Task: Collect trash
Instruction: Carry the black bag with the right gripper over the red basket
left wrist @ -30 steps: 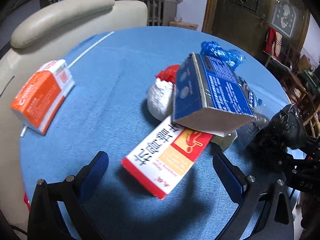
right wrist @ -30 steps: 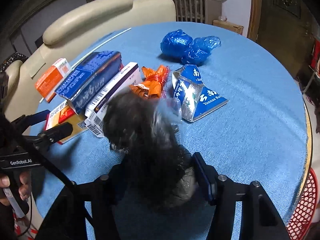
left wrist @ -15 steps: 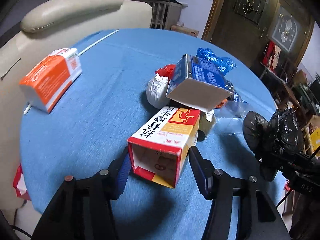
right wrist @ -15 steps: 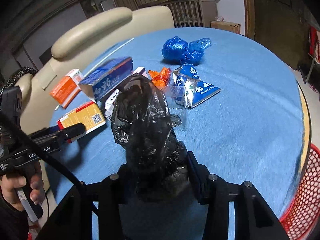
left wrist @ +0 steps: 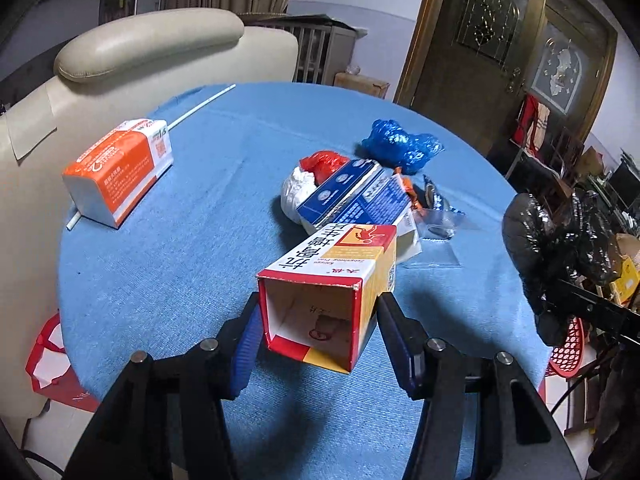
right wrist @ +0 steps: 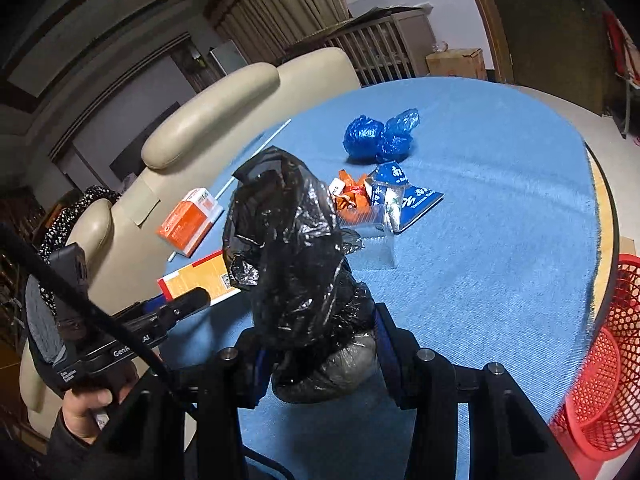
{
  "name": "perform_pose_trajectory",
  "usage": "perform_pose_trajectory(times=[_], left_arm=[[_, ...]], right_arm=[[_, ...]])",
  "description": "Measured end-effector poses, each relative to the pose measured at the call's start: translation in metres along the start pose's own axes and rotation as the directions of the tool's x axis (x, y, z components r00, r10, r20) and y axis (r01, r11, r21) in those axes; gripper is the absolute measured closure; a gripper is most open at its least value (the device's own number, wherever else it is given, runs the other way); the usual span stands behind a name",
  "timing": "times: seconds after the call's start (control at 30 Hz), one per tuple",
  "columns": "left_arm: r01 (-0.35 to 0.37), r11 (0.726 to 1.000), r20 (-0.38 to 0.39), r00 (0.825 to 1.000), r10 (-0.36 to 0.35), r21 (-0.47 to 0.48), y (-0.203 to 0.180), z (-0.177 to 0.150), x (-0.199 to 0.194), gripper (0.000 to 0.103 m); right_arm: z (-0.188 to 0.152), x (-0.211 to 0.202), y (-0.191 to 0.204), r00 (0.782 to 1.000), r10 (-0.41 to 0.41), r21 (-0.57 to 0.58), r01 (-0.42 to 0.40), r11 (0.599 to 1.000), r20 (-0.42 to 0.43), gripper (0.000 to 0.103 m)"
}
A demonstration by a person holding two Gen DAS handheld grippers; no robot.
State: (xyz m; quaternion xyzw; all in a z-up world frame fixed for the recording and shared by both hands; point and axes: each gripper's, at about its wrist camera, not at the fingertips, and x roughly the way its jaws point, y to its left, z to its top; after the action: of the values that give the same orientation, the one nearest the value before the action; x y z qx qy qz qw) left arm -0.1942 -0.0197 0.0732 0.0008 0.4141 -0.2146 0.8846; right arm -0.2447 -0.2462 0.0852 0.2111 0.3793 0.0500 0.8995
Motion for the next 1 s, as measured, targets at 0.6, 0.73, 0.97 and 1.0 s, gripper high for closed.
perform_pose_trajectory(times=[0.6,0.73,0.97,1.0], left_arm=[[-0.162,0.982,0.073,0.985,0.156,0.1,-0.046,0.003,-0.021,0.045],[-0.193,0.975,0.076,0.98,0.186,0.106,-0.055,0.003,-0.023,0.045],[-0.203,0.971,0.104,0.976,0.191,0.124,-0.072,0.005,-0.037,0.045],[-0.203,0.971,0.109,0.976,0.19,0.127,-0.075,0.006,-0.038,0.045]], right_arm=[[-0.011,-0.024,-0.01,0.999,0.008,0.048,-0.01,0.999,0.05,0.055],[-0.015,-0.034,-0.014,0.998,0.008,0.062,-0.012,0.998,0.066,0.055],[-0.021,-0.053,-0.019,0.994,0.011,0.081,-0.02,0.997,0.106,0.055],[-0.022,-0.055,-0.02,0.994,0.011,0.081,-0.02,0.996,0.111,0.055]])
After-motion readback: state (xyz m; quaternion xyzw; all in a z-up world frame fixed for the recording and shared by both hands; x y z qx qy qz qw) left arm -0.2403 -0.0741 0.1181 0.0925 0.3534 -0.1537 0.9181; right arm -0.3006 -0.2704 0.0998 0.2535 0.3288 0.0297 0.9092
